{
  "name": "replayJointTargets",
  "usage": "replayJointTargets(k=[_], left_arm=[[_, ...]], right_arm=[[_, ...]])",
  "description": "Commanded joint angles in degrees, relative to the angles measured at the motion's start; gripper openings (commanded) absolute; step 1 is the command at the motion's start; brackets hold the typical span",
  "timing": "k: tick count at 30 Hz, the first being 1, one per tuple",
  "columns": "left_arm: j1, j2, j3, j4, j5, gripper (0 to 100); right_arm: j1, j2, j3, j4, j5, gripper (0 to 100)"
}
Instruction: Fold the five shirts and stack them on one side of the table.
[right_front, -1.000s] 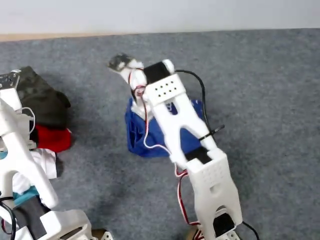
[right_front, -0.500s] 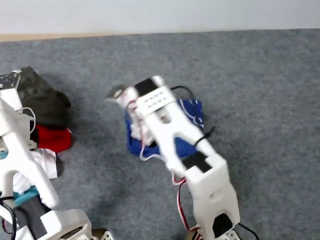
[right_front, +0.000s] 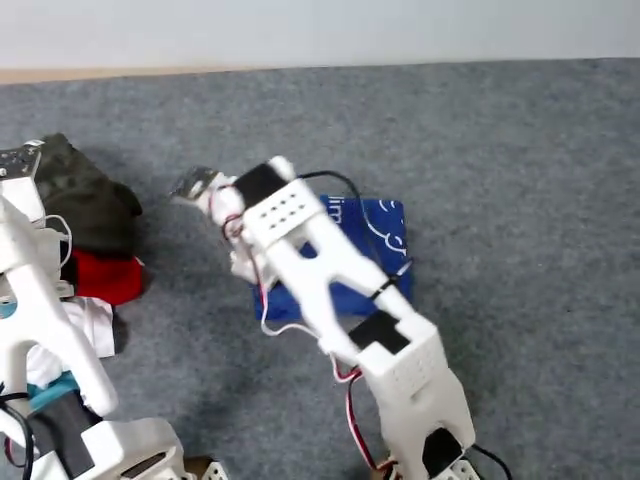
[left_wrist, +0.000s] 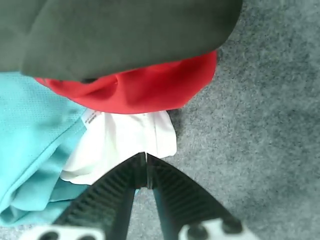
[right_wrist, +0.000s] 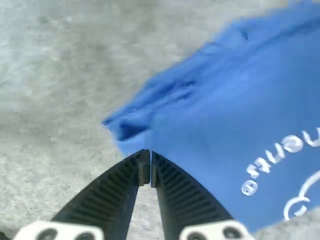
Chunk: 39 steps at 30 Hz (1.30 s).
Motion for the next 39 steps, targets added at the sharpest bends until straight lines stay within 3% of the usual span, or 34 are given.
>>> replayJointTargets(k=[1,9,16,21,39], left_arm=[[0.1,-2.6,-0.6,1.0,0.3,1],[0.1,-2.6,-0.6,0.8,0.3,1],[0.1,-2.6,-0.6,0.9,0.4,1],[0.1,-2.6,-0.6,1.0,0.4,1],[0.1,-2.5,-0.3,1.1,0.5,1]], right_arm=[[2.2,-7.4,-0.5,2.6,1.8,0.9],[0.7,-7.9,10.0,2.2,0.5,1.0],[-2.8,1.2,10.5,-6.0,0.4,1.0],[-5.1,2.5,10.4,-6.1,0.4,1.0],[-3.6,-25.4,11.4,2.3,0.1,0.9]])
